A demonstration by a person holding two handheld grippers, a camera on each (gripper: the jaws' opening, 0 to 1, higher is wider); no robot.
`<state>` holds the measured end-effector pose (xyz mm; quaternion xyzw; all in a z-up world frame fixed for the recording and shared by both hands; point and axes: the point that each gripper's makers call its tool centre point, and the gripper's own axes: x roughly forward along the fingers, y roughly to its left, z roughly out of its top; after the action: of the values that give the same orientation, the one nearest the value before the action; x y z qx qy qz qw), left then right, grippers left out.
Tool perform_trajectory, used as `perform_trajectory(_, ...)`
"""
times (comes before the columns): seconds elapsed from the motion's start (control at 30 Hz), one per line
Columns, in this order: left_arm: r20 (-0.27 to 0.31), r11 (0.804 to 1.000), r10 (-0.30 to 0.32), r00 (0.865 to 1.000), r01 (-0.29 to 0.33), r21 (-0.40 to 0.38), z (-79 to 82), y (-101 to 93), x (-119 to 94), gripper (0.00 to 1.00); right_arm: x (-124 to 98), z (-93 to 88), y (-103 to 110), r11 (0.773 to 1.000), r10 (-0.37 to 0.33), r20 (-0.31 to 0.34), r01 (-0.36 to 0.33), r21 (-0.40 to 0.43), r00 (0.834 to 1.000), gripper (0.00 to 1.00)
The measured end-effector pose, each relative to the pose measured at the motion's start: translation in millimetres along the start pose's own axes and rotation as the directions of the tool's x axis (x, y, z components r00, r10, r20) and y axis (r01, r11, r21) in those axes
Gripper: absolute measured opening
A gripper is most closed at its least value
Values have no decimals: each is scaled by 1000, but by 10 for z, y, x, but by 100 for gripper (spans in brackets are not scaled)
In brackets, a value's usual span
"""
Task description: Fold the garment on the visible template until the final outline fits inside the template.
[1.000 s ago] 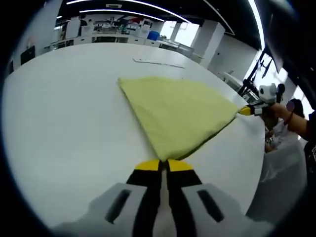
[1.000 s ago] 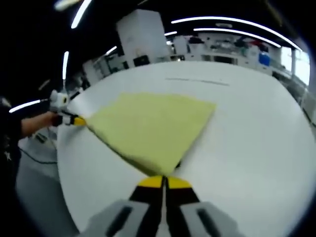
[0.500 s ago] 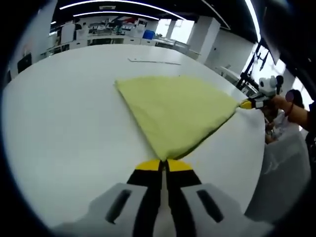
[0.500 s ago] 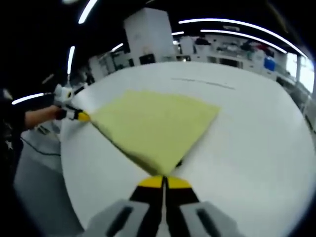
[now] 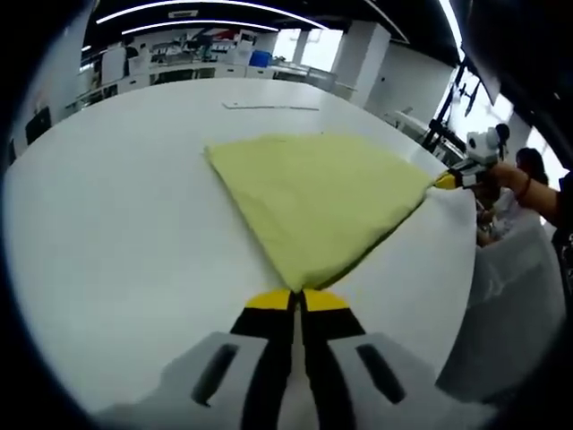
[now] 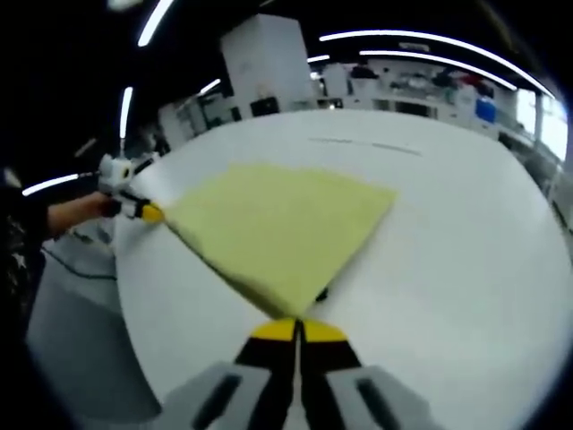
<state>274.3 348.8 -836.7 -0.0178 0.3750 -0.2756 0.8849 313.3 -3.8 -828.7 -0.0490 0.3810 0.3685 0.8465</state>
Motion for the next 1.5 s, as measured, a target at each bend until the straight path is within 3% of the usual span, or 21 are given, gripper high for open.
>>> perform_trajectory(0.4,5,999,1,1000,-1,-32,-35,-29,5,0,-69,-82,-60,999,-32,17,31,45,999,0)
perform_trajectory(0.7,-9,999,22,1000,-22,-23,-52,-38,-11,2,-105,-37,-82,996,-49,53,44,81,997,0)
perform_trajectory(1.1,30,998,38,999,-37,-47,6,-46,-66,26,-129,76,19,988,-56,99,41,149,994,0)
perform_trajectory(1.27,63,998,52,997,-49,-50,110,-51,-144,38,-160,153,40,990,-72,114,57,129,991,17)
perform_trajectory(1.5,89,997,57,994,-53,-51,248,-129,-248,51,-276,299,131,992,-92,130,79,101,987,52)
